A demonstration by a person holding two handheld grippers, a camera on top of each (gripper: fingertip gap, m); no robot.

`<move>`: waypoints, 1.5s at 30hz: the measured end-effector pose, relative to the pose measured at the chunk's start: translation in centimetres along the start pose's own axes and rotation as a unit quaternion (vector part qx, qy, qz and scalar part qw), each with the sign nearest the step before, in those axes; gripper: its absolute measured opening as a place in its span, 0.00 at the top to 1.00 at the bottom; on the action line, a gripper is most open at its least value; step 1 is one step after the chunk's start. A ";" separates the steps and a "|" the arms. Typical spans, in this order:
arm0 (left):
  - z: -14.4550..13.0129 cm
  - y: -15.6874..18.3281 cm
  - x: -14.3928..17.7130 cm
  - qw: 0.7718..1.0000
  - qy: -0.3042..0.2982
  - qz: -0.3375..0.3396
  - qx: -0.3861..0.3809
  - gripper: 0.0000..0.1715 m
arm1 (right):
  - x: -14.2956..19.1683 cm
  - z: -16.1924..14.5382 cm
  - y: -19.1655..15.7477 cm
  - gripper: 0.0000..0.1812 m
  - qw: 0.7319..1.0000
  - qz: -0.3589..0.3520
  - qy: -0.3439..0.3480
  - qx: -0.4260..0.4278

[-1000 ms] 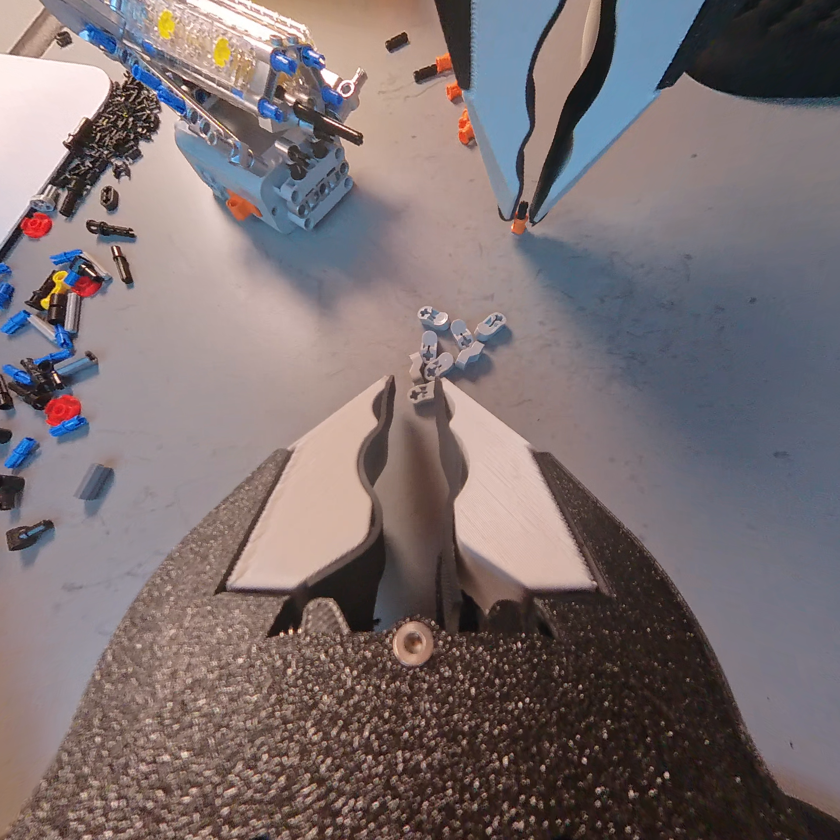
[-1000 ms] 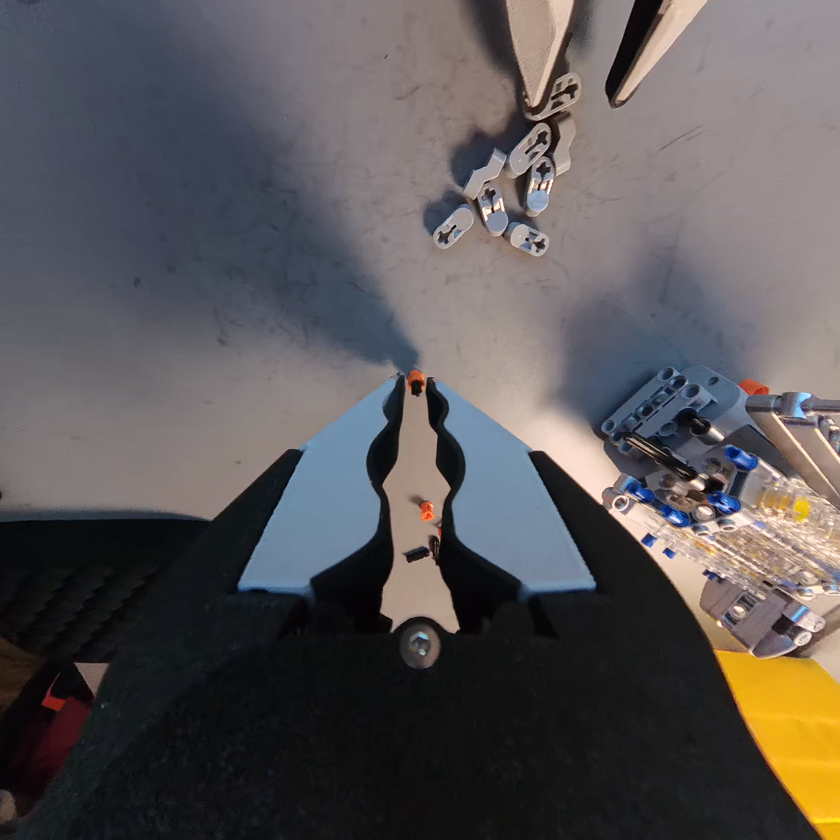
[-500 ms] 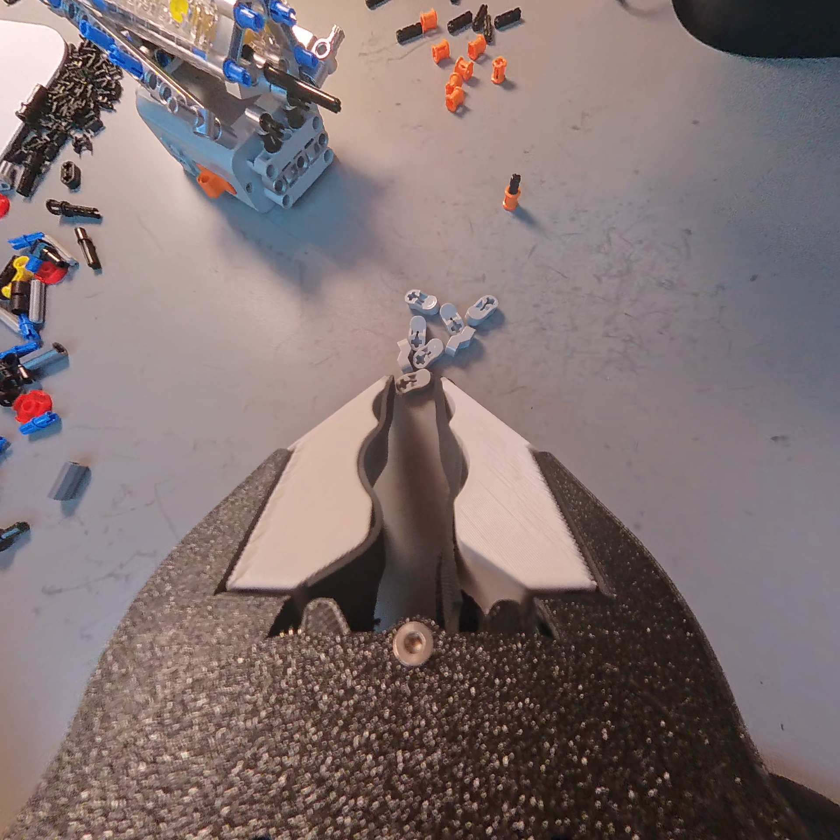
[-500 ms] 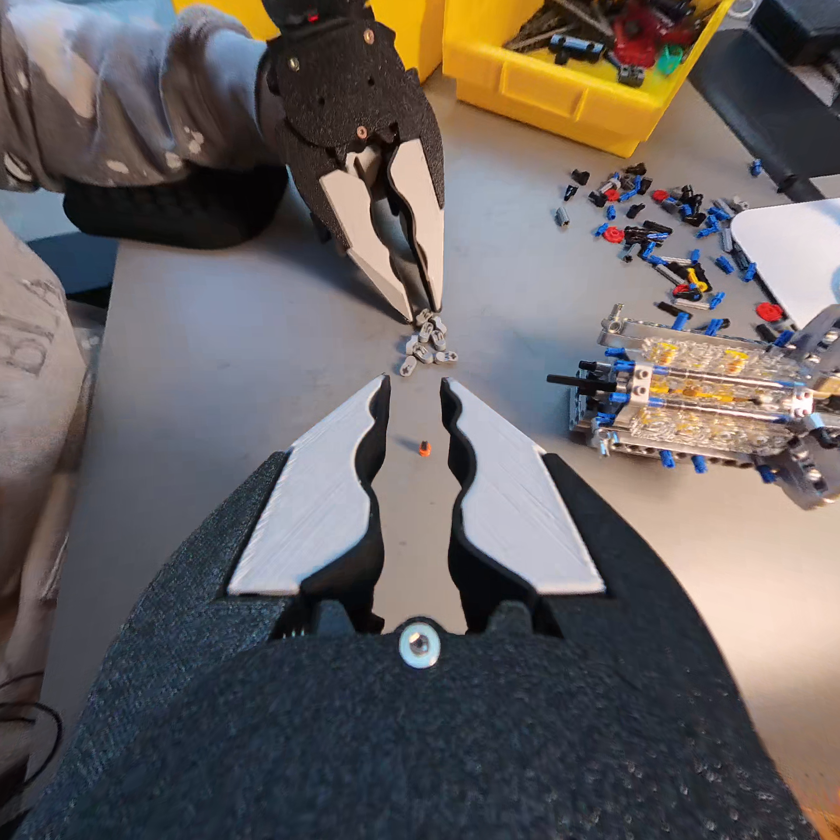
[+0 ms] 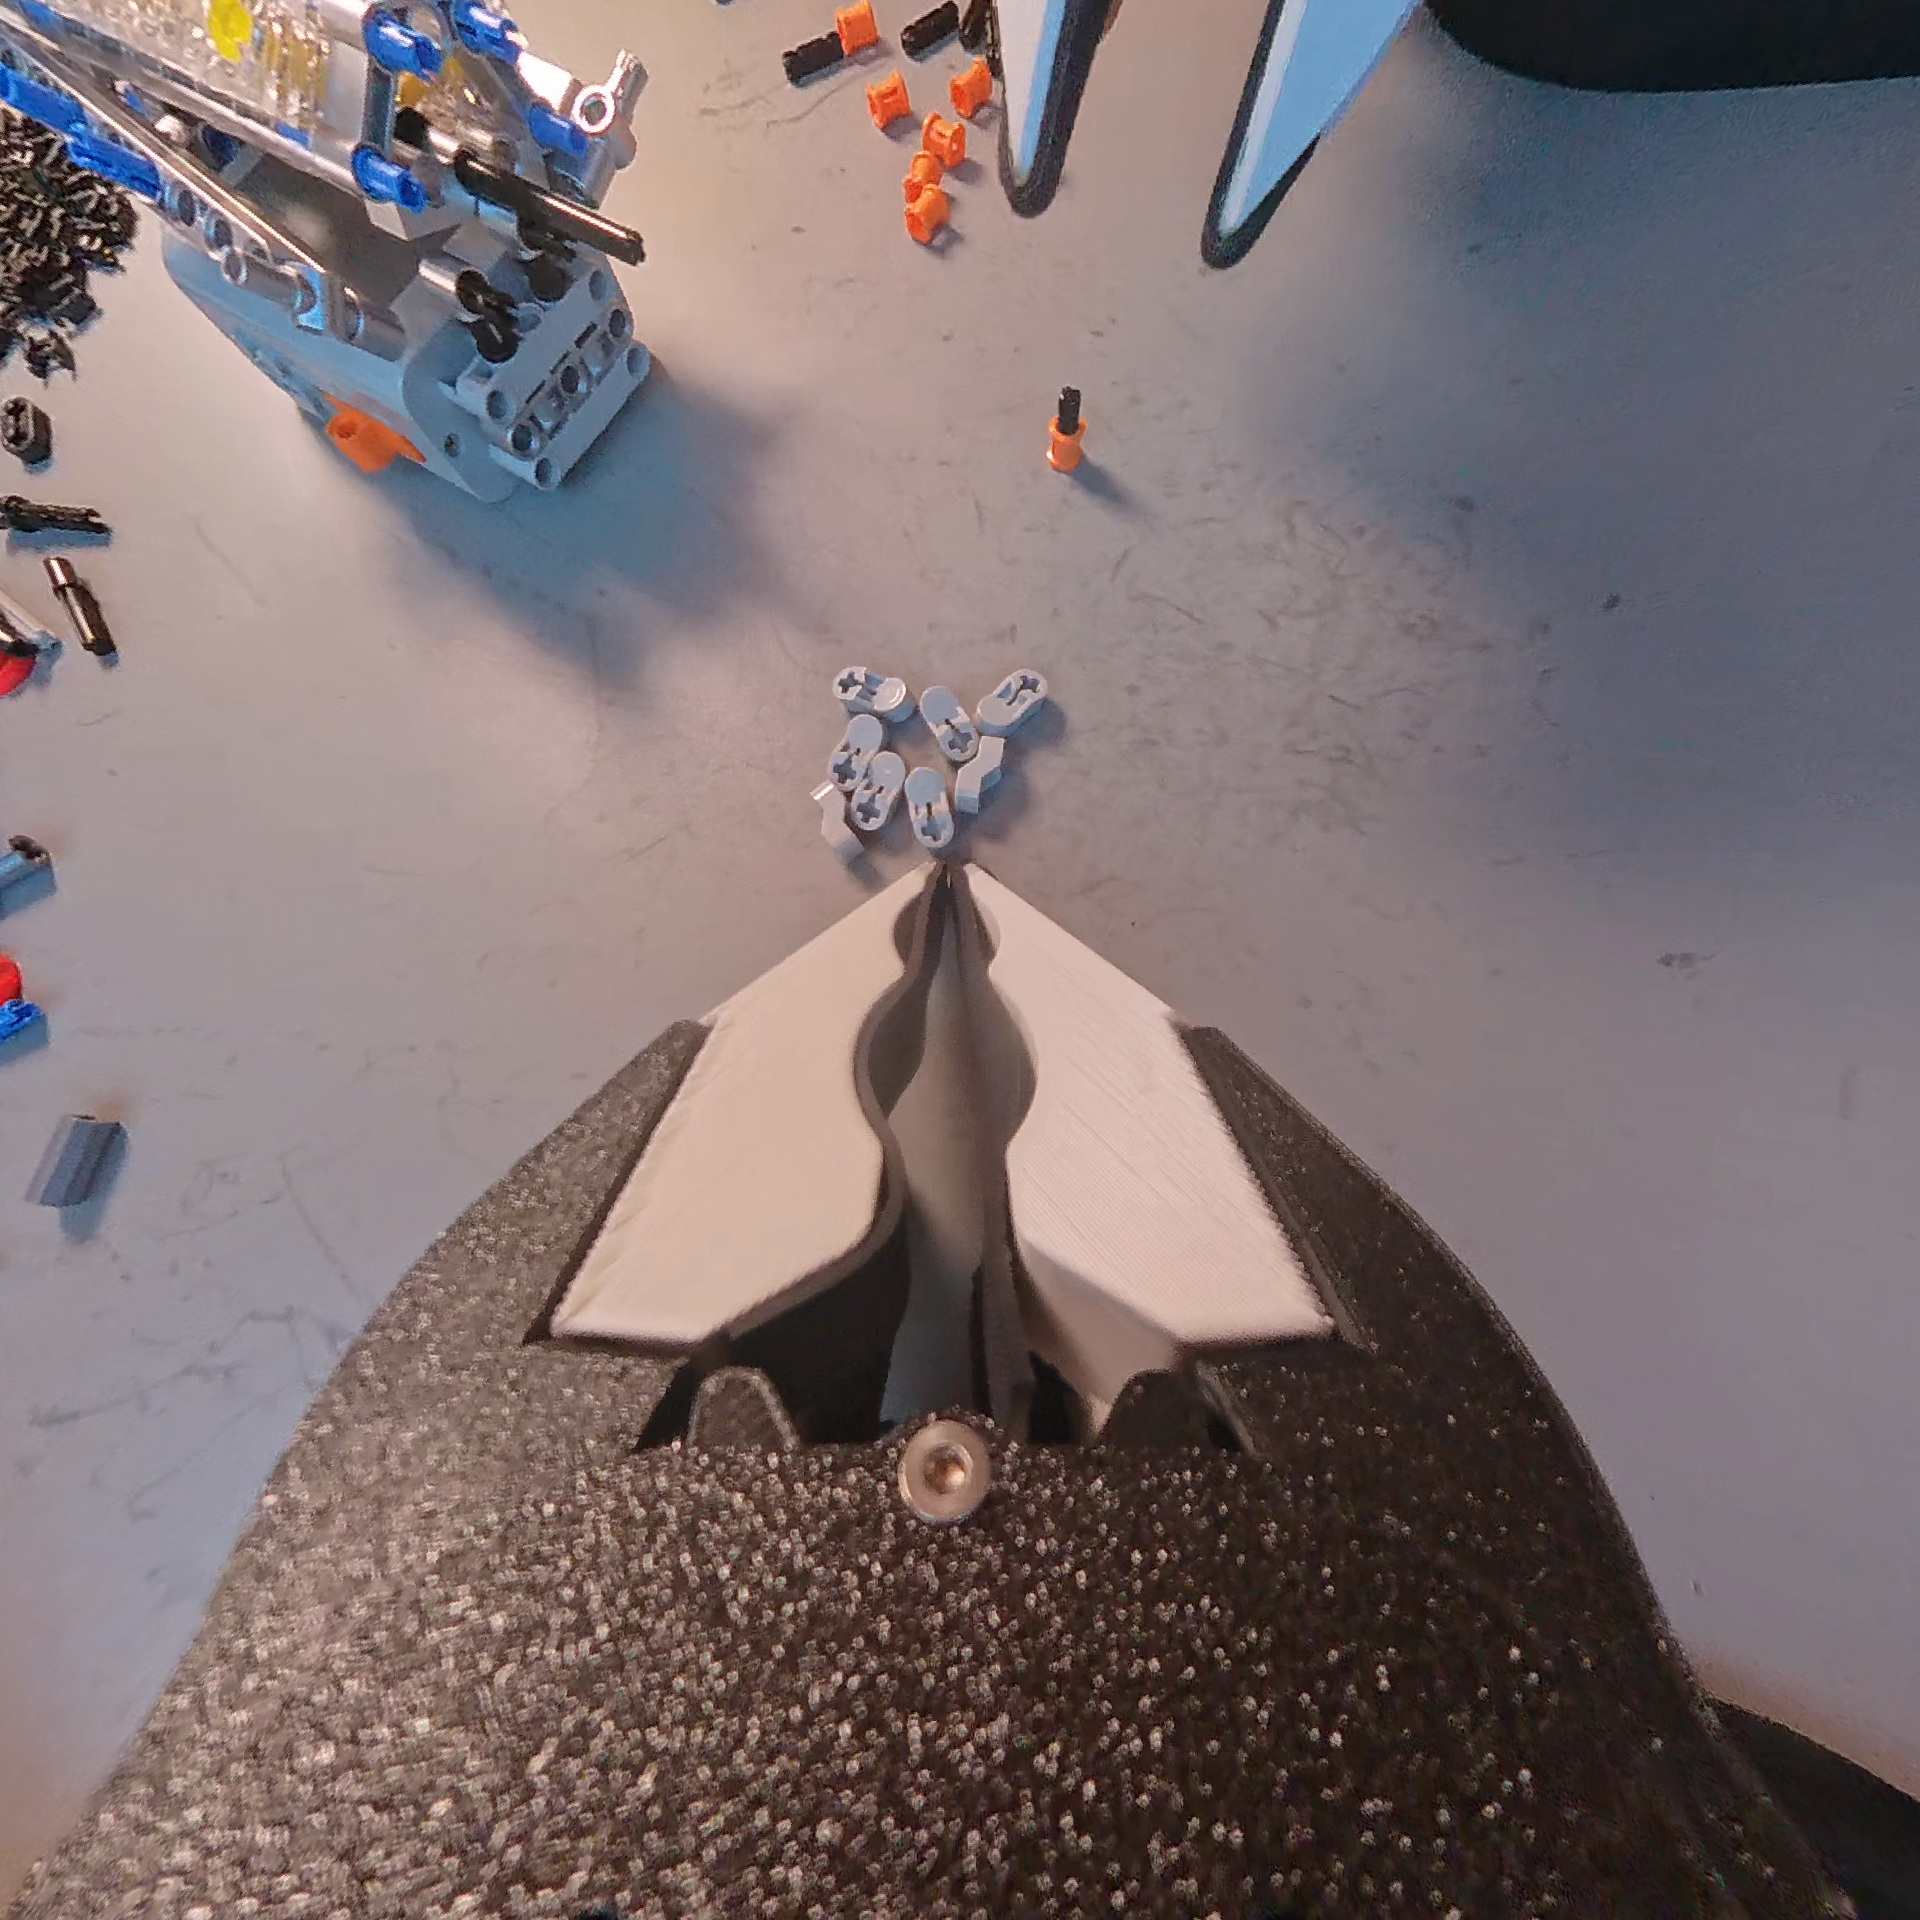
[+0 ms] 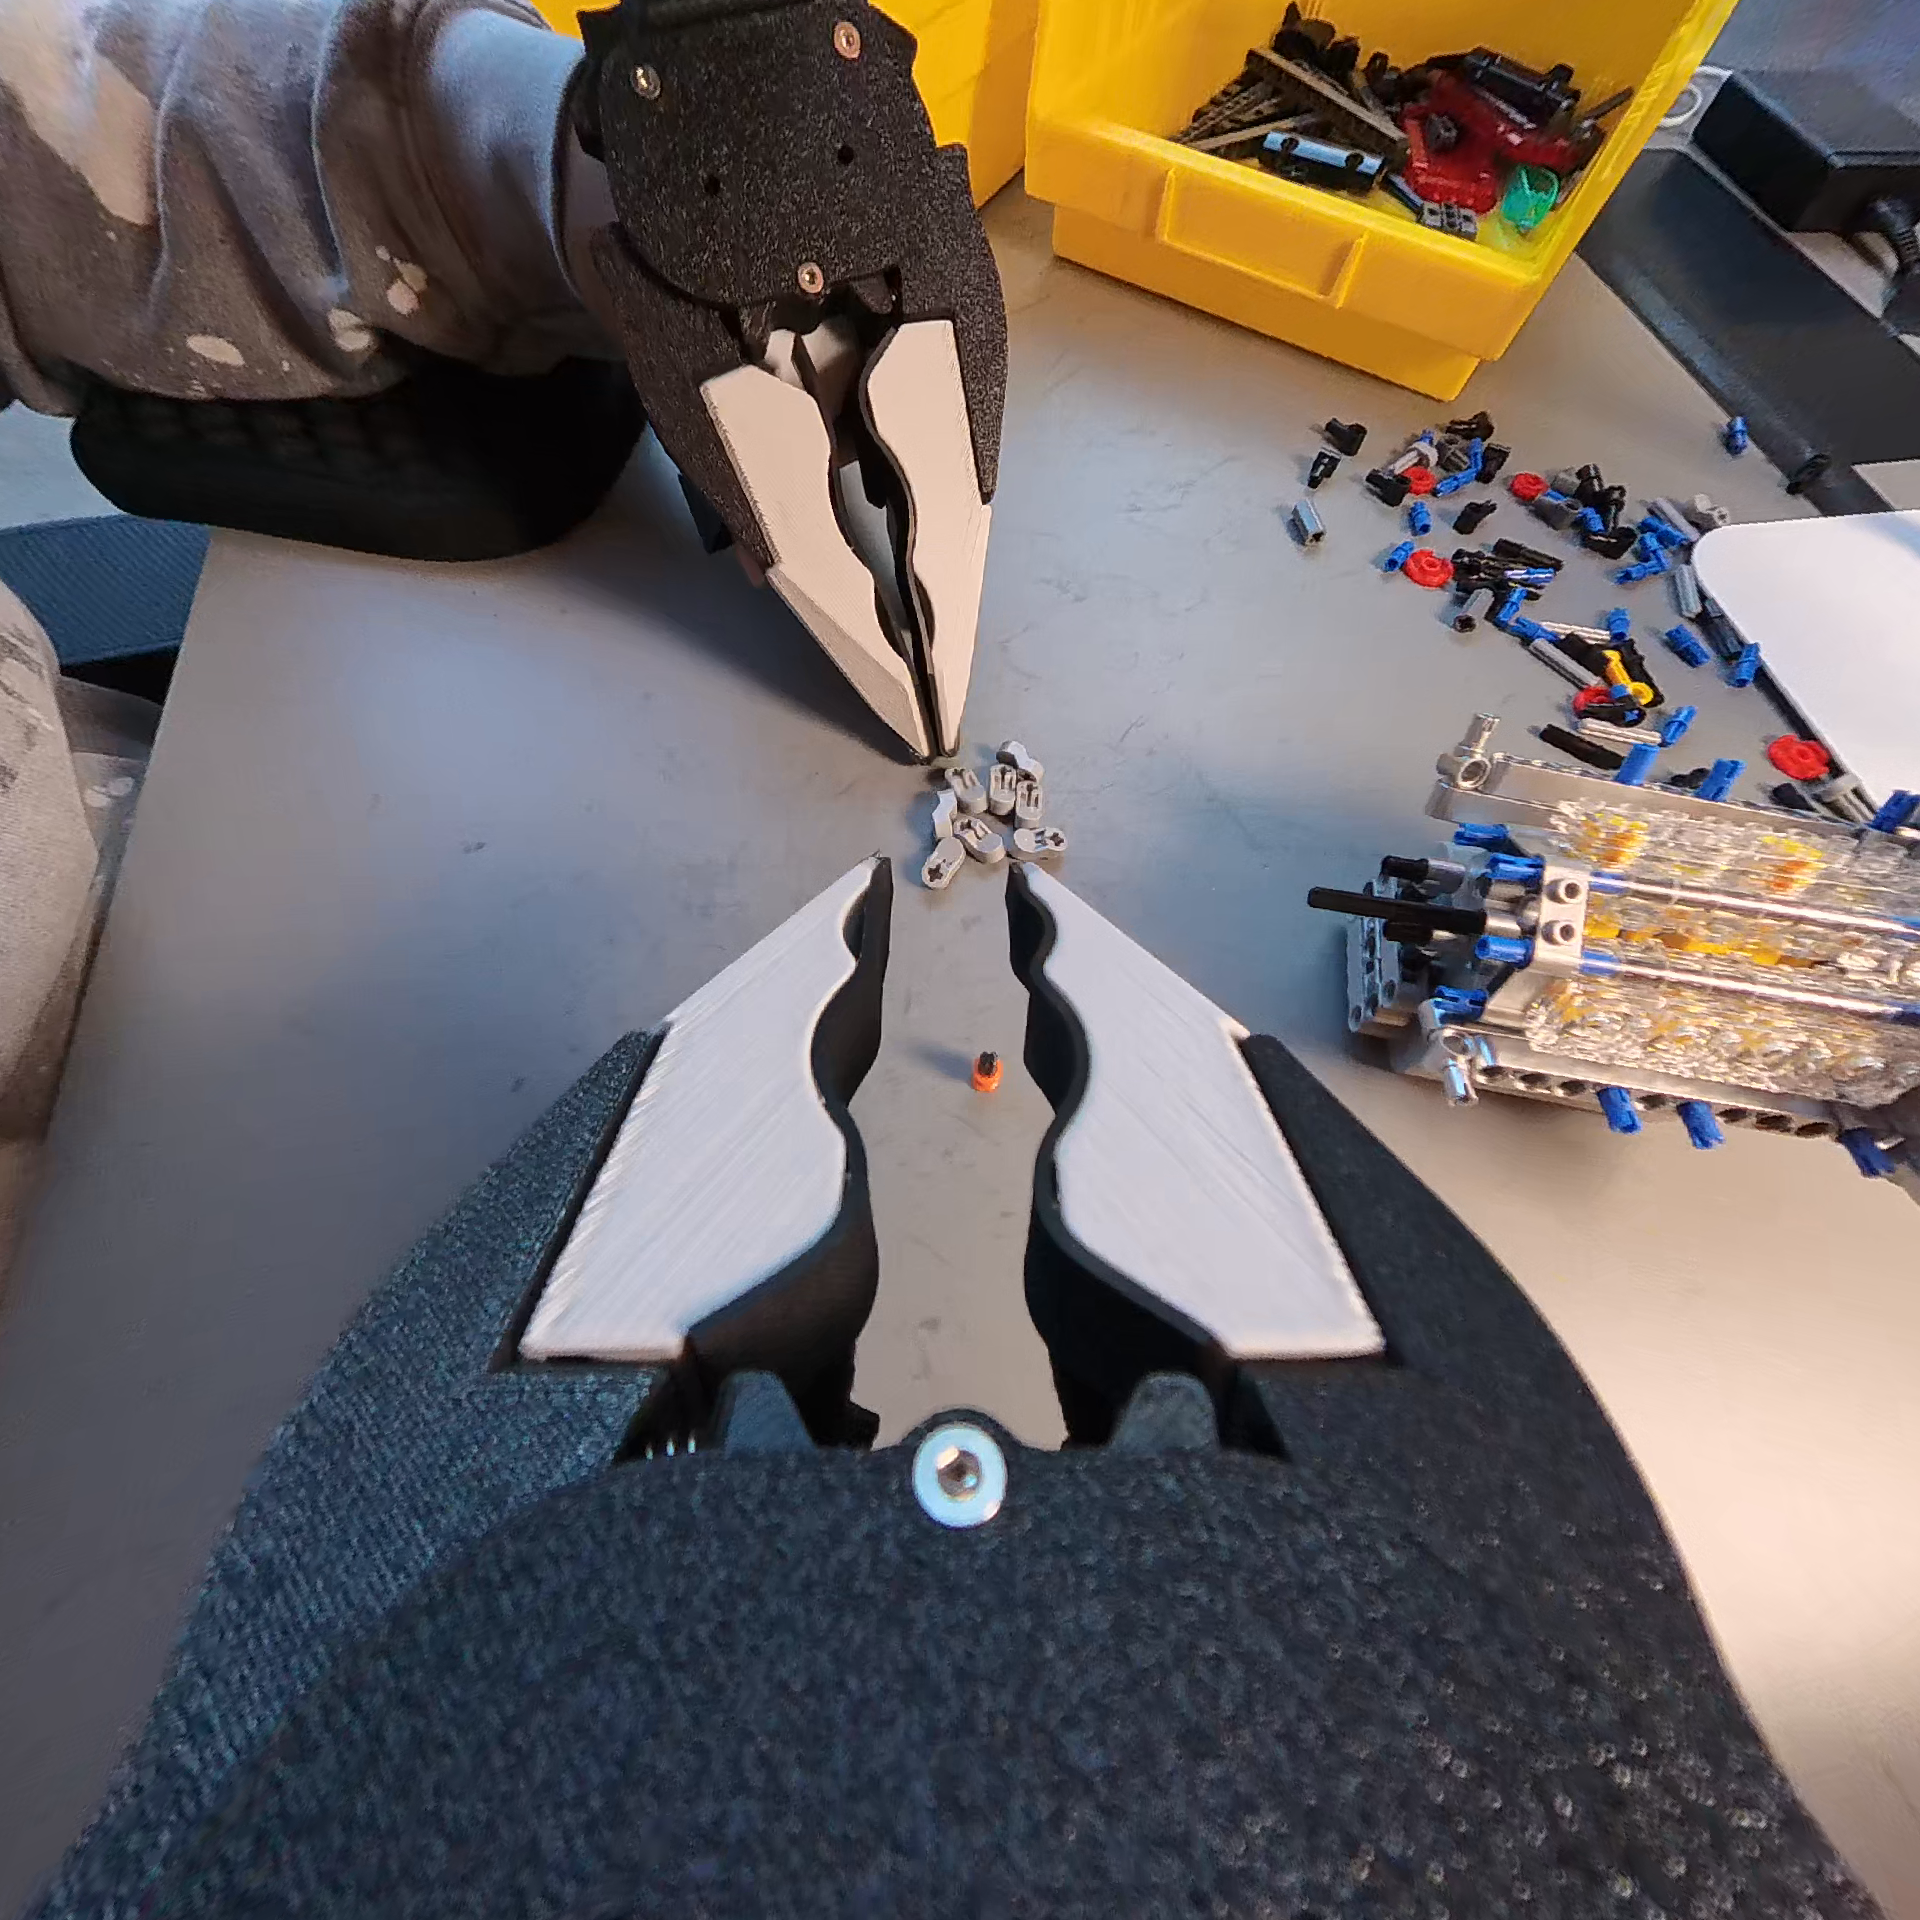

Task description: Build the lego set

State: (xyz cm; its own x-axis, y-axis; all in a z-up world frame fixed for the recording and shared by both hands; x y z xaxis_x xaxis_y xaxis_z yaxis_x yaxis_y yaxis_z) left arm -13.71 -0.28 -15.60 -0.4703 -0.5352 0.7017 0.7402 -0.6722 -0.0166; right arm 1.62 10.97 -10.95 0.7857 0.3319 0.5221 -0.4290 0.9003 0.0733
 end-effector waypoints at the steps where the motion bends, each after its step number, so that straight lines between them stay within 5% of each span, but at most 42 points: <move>1: 0.0 0.0 0.0 1.000 0.002 -0.002 0.001 1.00 | 0.0 0.0 0.1 0.88 1.000 0.000 0.000 -0.002; 20: 0.8 0.1 -0.7 0.999 -0.002 0.040 -0.007 0.97 | 0.2 -0.5 0.5 0.88 1.000 -0.004 0.019 -0.015; 29: 3.3 2.0 0.6 0.995 0.096 -0.033 -0.004 0.97 | 0.1 0.5 -1.8 0.92 0.994 -0.004 0.057 0.089; 45: 4.6 3.7 -0.1 0.991 0.121 -0.057 -0.018 0.97 | -1.7 -0.7 -3.1 0.95 0.991 0.005 -0.004 0.137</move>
State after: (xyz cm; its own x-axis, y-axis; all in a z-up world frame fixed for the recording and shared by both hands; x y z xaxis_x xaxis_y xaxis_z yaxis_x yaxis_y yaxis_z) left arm -8.70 -0.42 -12.48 -0.6548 -0.5586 0.5092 0.6596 -0.7513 0.0240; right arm 1.94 7.85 -12.61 0.7781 0.3373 0.5299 -0.5420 0.7869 0.2950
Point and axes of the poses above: each gripper's, where its closed fingertips meet, x back along the fingers, z out of its top, y = z × x across the jaws, the point moved 8 cm from there along x, back along the fingers, and after that the axes turned 3 degrees about -z, right-handed, at the moved point
